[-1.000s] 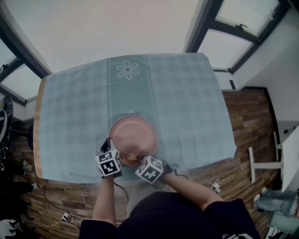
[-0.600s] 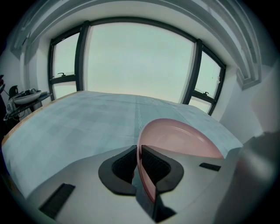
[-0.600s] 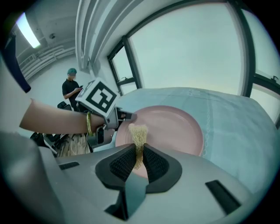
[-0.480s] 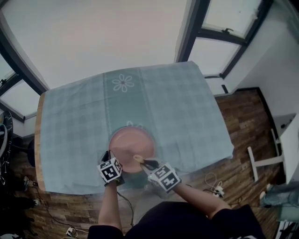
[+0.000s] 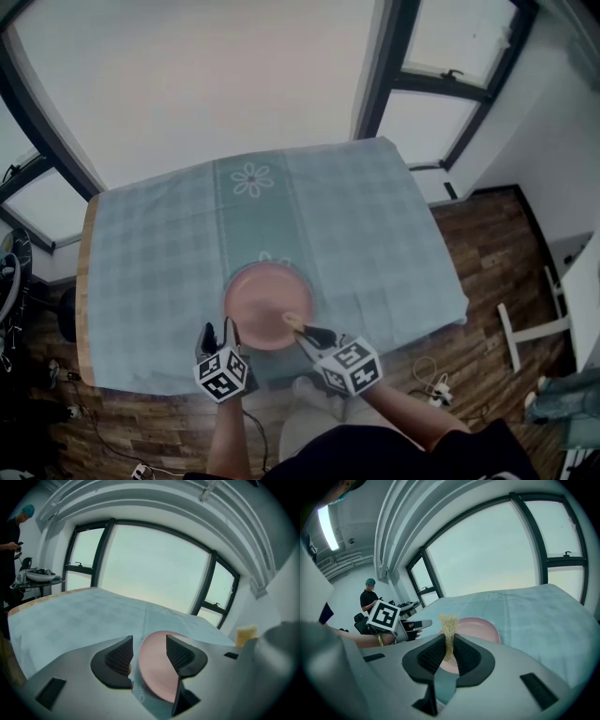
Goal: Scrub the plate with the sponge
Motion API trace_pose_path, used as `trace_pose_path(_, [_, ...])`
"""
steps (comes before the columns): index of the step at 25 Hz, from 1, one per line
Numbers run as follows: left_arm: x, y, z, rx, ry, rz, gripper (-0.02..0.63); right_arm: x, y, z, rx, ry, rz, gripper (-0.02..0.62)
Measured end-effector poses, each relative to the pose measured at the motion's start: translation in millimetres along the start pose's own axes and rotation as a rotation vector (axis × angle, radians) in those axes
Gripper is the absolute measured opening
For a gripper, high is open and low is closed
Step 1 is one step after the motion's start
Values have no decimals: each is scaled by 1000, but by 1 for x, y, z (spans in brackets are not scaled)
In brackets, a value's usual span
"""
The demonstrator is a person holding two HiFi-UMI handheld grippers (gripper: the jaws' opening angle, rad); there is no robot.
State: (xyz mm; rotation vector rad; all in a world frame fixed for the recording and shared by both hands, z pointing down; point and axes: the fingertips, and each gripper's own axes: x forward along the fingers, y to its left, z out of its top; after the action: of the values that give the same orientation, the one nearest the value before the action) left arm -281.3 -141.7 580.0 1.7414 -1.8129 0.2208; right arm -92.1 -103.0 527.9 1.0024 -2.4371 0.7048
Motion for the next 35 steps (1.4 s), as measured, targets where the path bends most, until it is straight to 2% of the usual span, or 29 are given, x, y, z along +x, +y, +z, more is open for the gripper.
trace_pose_path(2, [-15,-23,9,10,-28,-55,220,-8,-3,9,13,-33,3,54])
trace_pose_path(4, [-28,-46,17,40,-59,-82,149,-17,-8,18,31,-68,7,54])
trace_pose_path(5, [-35,-57,21,58,-74,-88,88,-21,-10,22,32,-83,12,54])
trace_pose_path(7, [-47,-78,22,76,-93,-104,38,-31,-12,28,16,-109,27,54])
trace_pose_path(9, [-59,-97,18,58,-103,-125,15,-42,-14,30,-3,-131,45,54])
trace_pose_path(14, [-94,-139,-5,22,-122,-122,11,-81,-17,12,-37,-157,88,53])
trace_pose_path(19, [-146,-194,-47,73,-126,-85,11,-147,-19,-28,-90,-148,127,53])
trace_pose_path(22, [-175,-226,-71,67,-128,-75,11,-183,-21,-49,-114,-147,141,54])
trace_pose_path(35, [-263,-321,-137,98,-160,-67,11,-299,-13,-101,-196,-191,192,52])
